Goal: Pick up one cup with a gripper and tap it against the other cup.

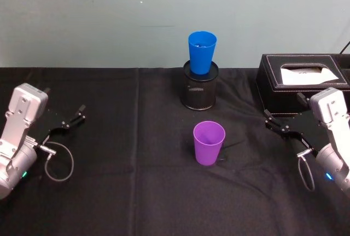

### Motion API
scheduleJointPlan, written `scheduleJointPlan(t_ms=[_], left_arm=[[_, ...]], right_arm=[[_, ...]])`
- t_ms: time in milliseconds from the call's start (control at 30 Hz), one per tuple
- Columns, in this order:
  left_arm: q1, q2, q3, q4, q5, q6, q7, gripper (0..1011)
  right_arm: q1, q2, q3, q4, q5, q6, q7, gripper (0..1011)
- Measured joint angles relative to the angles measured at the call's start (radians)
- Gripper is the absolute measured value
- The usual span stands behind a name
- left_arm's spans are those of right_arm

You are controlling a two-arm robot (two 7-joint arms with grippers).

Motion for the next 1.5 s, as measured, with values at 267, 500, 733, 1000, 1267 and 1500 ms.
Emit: scheduleJointPlan(t_ms=[267, 500, 733, 1000, 1267, 1500], left_arm=[[0.0, 0.0, 0.0, 0.0, 0.0, 0.0, 0.0, 1000], [0.0, 0.0, 0.0, 0.0, 0.0, 0.0, 0.0, 1000], [0.0, 0.0, 0.0, 0.0, 0.0, 0.0, 0.0, 1000], [0.0, 0.0, 0.0, 0.0, 0.0, 0.0, 0.0, 1000], [0.0, 0.0, 0.0, 0.0, 0.0, 0.0, 0.0, 1000], [0.0, 0.0, 0.0, 0.0, 0.0, 0.0, 0.0, 1000]], right_arm=[[0.0, 0.0, 0.0, 0.0, 0.0, 0.0, 0.0, 1003], [0.0, 0.0, 0.0, 0.0, 0.0, 0.0, 0.0, 1003], [0.0, 0.0, 0.0, 0.0, 0.0, 0.0, 0.0, 1003], [0.0, 0.0, 0.0, 0.0, 0.0, 0.0, 0.0, 1003], [0.0, 0.0, 0.0, 0.0, 0.0, 0.0, 0.0, 1003], [0.0, 0.0, 0.0, 0.0, 0.0, 0.0, 0.0, 1003]])
